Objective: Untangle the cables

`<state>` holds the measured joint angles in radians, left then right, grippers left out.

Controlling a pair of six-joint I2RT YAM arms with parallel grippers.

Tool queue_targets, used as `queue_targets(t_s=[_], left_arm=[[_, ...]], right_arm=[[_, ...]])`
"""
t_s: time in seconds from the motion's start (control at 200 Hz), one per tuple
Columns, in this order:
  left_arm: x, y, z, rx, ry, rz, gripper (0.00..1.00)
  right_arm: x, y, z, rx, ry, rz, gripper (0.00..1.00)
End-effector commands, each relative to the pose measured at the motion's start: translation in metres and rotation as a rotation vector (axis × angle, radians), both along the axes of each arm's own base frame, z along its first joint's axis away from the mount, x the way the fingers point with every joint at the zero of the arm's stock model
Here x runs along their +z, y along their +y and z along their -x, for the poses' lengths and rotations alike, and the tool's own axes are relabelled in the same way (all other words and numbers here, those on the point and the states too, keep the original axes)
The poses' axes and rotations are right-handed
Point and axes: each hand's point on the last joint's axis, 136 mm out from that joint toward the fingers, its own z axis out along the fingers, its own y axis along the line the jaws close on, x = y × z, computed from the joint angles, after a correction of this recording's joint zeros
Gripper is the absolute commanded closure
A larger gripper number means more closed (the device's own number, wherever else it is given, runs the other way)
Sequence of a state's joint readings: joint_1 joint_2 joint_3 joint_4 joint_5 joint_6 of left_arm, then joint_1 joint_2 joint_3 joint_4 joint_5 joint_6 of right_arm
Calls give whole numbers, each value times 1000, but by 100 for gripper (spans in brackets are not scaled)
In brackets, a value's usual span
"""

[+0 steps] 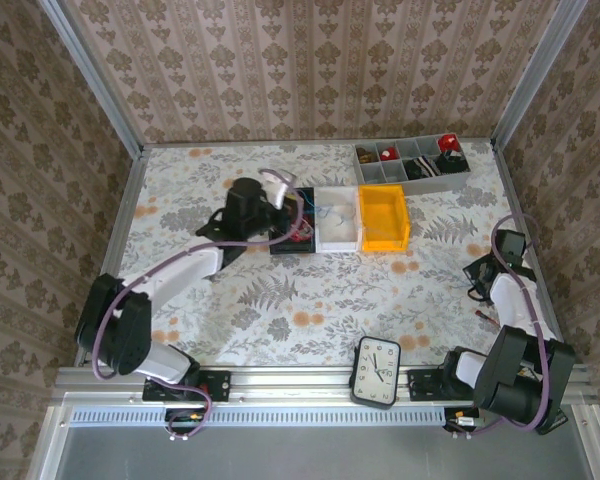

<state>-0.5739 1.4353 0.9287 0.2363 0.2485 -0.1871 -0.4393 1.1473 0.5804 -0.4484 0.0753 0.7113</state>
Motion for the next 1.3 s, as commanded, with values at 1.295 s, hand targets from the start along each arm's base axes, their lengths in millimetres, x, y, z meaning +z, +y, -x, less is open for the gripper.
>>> queue_targets(t_s=[1.295], left_arm=[[-73, 19, 107, -162, 245, 105, 100]], right_arm=[[200, 64, -88, 334, -692, -13, 100]])
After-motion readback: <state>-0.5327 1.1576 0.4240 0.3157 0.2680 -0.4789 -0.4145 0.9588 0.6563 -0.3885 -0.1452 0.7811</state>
